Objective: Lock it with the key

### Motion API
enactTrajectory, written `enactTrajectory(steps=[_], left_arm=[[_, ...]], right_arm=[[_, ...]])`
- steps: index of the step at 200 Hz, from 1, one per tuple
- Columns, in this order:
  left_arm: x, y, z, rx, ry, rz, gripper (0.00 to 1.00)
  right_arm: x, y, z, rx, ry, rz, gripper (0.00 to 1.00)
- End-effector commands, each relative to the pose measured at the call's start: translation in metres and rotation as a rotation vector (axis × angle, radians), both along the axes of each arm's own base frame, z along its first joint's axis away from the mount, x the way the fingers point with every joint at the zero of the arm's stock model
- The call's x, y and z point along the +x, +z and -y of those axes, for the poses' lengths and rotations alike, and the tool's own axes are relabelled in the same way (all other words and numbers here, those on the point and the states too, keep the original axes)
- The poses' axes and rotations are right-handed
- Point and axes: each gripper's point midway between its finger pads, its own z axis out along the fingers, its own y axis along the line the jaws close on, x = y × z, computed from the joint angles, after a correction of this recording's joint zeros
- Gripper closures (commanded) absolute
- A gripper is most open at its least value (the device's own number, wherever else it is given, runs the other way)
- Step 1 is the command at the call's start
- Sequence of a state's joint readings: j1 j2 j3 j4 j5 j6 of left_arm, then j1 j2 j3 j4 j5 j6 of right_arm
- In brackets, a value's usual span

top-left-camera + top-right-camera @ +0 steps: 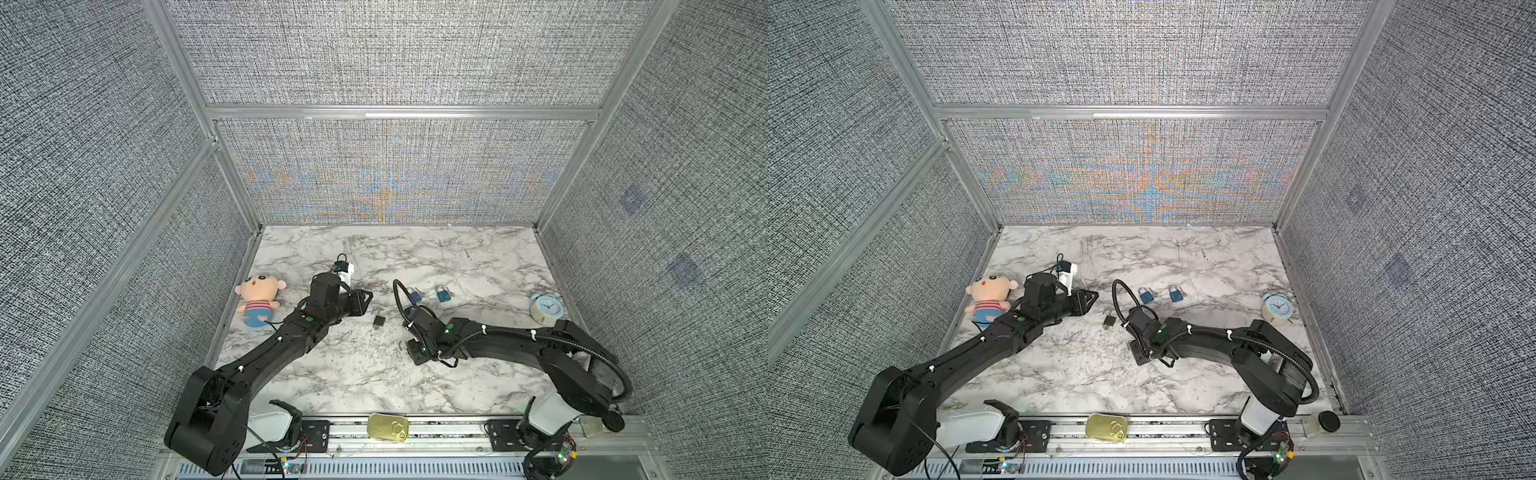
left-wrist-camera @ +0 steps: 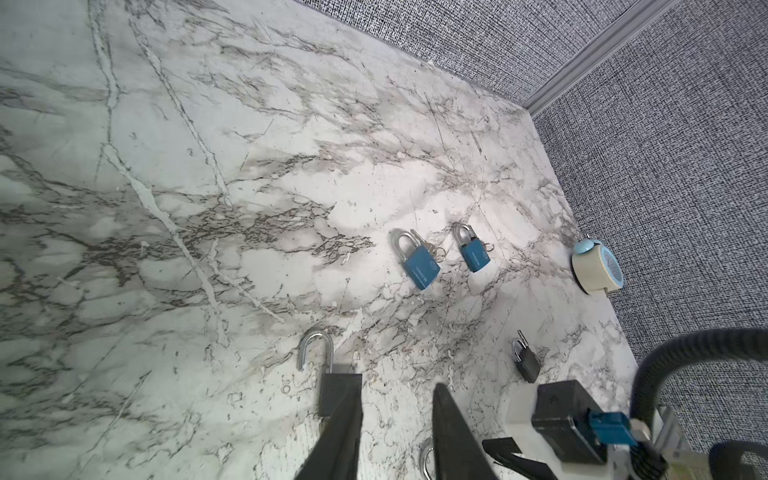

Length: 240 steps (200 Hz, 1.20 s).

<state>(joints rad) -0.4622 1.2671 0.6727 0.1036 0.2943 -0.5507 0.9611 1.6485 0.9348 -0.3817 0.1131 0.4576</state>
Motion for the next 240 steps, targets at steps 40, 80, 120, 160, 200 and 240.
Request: enactTrajectory(steps=[40,80,120,160,200,240], left_arm=[[0.002,0.0,0.0,-0.017,0.013,0.012,0.68],[0.002,0.001,-0.001,-0.015,0.017,0.014,0.68],[0.001,0.003,-0.003,-0.021,0.026,0.018,0.68],[-0.001,0.004,-0.006,-0.017,0.032,0.021,0.68],[-0.002,0.004,-0.007,-0.018,0.035,0.024,0.68],[-0.003,0.004,-0.008,-0.014,0.039,0.027,0.68]], right_arm=[[0.003,-0.002,-0.005,-0.02,0.004,0.004,0.59],[0.002,-0.004,-0.004,-0.031,0.004,0.001,0.6],[0.0,-0.006,-0.007,-0.034,0.014,-0.01,0.63],[-0.005,-0.011,-0.009,-0.054,0.03,-0.026,0.61],[-0.008,-0.016,-0.009,-0.084,0.035,-0.043,0.6],[-0.008,-0.018,-0.008,-0.103,0.03,-0.046,0.63]])
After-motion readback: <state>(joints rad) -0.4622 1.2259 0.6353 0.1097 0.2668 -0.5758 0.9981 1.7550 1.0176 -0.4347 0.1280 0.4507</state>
